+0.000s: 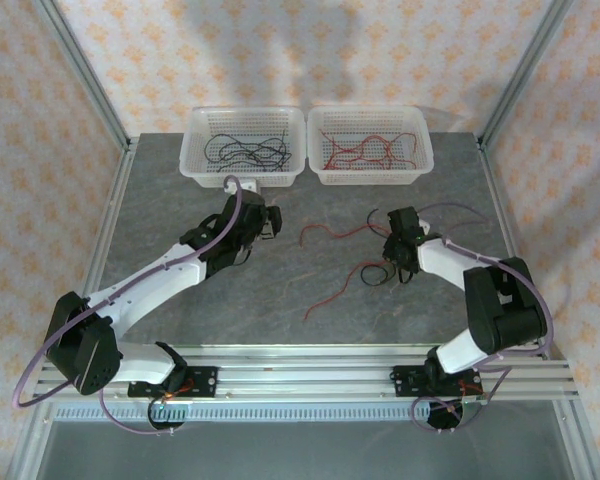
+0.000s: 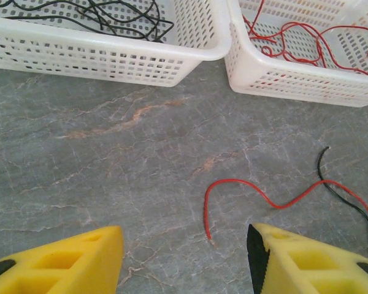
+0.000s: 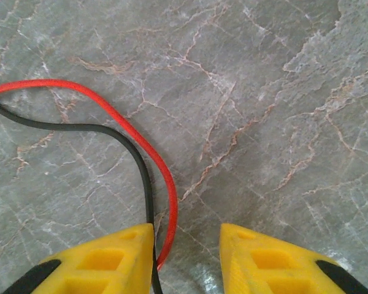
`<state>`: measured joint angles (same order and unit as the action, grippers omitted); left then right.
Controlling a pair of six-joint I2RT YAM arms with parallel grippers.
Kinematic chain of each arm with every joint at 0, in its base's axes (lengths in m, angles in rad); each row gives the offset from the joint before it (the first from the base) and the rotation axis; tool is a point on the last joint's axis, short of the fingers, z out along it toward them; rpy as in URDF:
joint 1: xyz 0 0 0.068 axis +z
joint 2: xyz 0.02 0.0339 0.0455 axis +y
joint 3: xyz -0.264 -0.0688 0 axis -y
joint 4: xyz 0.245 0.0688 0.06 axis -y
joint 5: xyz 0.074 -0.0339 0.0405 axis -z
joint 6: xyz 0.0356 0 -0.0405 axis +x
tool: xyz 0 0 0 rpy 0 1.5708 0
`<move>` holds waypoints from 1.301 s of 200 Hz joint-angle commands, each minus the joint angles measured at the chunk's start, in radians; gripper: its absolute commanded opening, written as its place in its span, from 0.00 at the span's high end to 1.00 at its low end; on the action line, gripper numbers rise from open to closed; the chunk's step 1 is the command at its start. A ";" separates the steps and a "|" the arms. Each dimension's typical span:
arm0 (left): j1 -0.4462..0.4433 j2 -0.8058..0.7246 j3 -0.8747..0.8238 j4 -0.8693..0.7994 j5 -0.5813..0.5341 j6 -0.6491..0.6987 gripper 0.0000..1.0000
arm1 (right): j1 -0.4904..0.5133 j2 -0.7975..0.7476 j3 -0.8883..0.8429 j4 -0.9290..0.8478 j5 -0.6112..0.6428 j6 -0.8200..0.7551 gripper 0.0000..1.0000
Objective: Untangle the cables
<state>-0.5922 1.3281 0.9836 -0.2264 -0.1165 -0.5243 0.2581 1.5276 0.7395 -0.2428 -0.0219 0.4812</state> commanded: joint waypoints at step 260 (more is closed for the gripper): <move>-0.079 0.006 0.077 -0.066 -0.086 0.012 0.44 | -0.031 0.141 0.102 0.009 0.027 -0.072 1.00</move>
<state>-0.6533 1.3289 1.0176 -0.2504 -0.1612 -0.5232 0.2325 1.6329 0.8234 -0.2764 0.0376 0.4244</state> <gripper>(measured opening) 0.566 0.043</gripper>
